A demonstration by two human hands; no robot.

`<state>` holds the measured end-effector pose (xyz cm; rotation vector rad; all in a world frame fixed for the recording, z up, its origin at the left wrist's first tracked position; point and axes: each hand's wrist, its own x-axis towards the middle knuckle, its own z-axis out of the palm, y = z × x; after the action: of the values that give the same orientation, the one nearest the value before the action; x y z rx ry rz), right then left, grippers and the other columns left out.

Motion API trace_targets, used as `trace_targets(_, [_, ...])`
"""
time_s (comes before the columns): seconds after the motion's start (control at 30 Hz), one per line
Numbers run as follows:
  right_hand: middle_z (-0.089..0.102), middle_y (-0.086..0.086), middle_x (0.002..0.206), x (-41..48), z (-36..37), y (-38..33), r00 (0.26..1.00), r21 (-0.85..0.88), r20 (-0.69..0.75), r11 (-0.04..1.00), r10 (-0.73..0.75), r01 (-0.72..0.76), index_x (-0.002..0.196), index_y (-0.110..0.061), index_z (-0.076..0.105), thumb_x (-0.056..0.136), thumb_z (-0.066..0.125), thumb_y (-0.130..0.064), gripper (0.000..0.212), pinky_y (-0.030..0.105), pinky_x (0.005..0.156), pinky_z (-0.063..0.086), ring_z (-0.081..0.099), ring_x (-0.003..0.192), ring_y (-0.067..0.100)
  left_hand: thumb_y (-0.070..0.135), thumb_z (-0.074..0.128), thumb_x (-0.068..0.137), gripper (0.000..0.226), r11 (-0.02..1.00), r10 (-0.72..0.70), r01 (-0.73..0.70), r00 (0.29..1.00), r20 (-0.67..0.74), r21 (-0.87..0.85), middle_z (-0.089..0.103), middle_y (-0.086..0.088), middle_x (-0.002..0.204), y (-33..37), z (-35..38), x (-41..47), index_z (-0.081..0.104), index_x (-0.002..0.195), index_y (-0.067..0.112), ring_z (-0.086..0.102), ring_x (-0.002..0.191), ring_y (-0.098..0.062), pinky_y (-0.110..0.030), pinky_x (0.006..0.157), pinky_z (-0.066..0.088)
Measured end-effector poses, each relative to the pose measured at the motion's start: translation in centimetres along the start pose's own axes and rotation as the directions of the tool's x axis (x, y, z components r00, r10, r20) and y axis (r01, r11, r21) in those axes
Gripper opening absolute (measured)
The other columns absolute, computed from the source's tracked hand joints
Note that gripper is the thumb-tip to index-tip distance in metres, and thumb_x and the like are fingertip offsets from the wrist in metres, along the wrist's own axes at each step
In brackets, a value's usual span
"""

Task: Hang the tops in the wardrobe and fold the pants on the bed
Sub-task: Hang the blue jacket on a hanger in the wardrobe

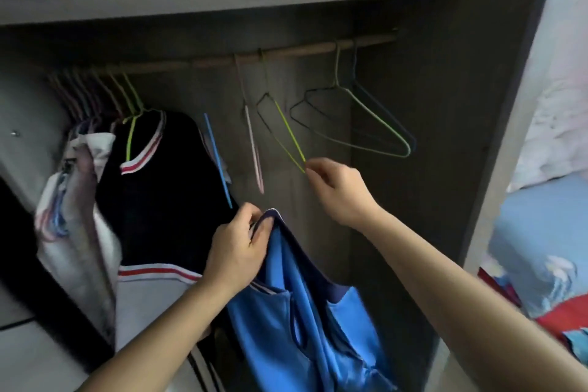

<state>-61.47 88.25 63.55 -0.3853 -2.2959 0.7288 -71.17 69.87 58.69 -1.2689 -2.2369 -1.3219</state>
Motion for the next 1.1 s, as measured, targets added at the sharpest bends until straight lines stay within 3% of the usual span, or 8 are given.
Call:
trace_targets(0.23, [0.040,0.010,0.154,9.3,7.8,-6.6,0.968,0.203,0.069,0.947,0.240,-0.249,0.154,-0.010,0.026,0.089,0.064,-0.054,0.087,0.039,0.114,0.036,0.042,0.140,0.025,0.033,0.050,0.099,0.028,0.998,-0.054,0.056,0.997,0.046,-0.035,0.050,0.007,0.051,-5.6,-2.7,1.1,0.044,0.072,0.027,0.050,0.048,-0.010,-0.030,0.050,0.038])
trace_targets(0.4, [0.037,0.013,0.155,12.4,10.8,-7.7,0.945,0.239,0.055,0.914,0.323,-0.327,0.156,-0.015,0.018,0.081,0.071,-0.058,0.102,0.043,0.114,0.037,0.041,0.140,0.029,0.029,0.047,0.100,0.031,0.988,-0.113,0.121,0.990,0.087,-0.096,0.049,-0.003,0.053,-9.3,-4.2,2.4,0.044,0.071,0.017,0.047,0.046,-0.012,-0.031,0.048,0.039])
trace_targets(0.5, [0.059,0.017,0.132,13.0,12.6,-7.9,0.939,0.201,0.059,0.917,0.340,-0.345,0.152,-0.012,0.026,0.094,0.063,-0.038,0.074,0.046,0.094,0.054,0.063,0.114,0.035,0.027,0.048,0.100,0.033,0.980,-0.148,0.159,0.984,0.102,-0.119,0.046,0.000,0.052,-11.3,-4.7,3.3,0.042,0.069,0.016,0.043,0.044,-0.009,-0.028,0.047,0.036])
trace_targets(0.63, [0.064,0.021,0.117,12.9,14.3,-8.1,0.940,0.025,-0.144,0.951,0.308,-0.308,0.120,-0.007,0.056,0.101,0.039,-0.017,0.027,0.034,0.080,0.042,0.058,0.110,0.041,0.024,0.049,0.099,0.034,0.971,-0.164,0.180,0.980,0.109,-0.161,0.045,0.001,0.051,-13.4,-5.2,4.2,0.041,0.067,0.015,0.042,0.045,-0.009,-0.023,0.046,0.034])
trace_targets(0.73, [0.067,0.018,0.104,12.8,14.6,-8.1,0.937,0.049,-0.179,0.954,0.301,-0.297,0.109,-0.006,0.060,0.102,0.038,-0.018,0.026,0.035,0.078,0.045,0.060,0.098,0.037,0.022,0.050,0.099,0.034,0.963,-0.160,0.181,0.980,0.116,-0.199,0.044,0.000,0.052,-14.3,-5.5,4.7,0.041,0.068,0.011,0.040,0.045,-0.008,-0.022,0.046,0.033])
trace_targets(0.87, [0.065,0.007,0.104,12.3,13.5,-7.7,0.919,0.177,-0.244,0.946,0.308,-0.270,0.119,-0.006,0.061,0.104,0.041,-0.022,0.031,0.036,0.085,0.046,0.058,0.094,0.023,0.019,0.050,0.098,0.035,0.959,-0.149,0.172,0.982,0.116,-0.225,0.043,0.000,0.053,-14.4,-5.6,5.0,0.039,0.065,0.014,0.041,0.045,-0.007,-0.020,0.046,0.033])
trace_targets(1.0, [0.055,-0.014,0.073,12.4,12.0,-6.6,0.898,0.289,-0.256,0.915,0.358,-0.282,0.120,-0.025,0.067,0.096,0.047,-0.041,0.035,0.035,0.073,0.043,0.052,0.077,0.016,0.021,0.050,0.098,0.035,0.958,-0.138,0.171,0.979,0.153,-0.230,0.042,0.001,0.053,-14.5,-4.9,4.6,0.039,0.066,0.012,0.039,0.045,-0.008,-0.020,0.045,0.031])
trace_targets(1.1, [0.056,-0.014,0.066,12.5,10.6,-6.4,0.891,0.252,-0.271,0.920,0.364,-0.300,0.117,-0.026,0.069,0.099,0.049,-0.038,0.029,0.030,0.062,0.043,0.051,0.060,0.010,0.024,0.050,0.098,0.035,0.959,-0.112,0.156,0.975,0.190,-0.236,0.042,0.001,0.052,-14.3,-3.9,3.9,0.041,0.068,0.009,0.038,0.044,-0.008,-0.024,0.046,0.032])
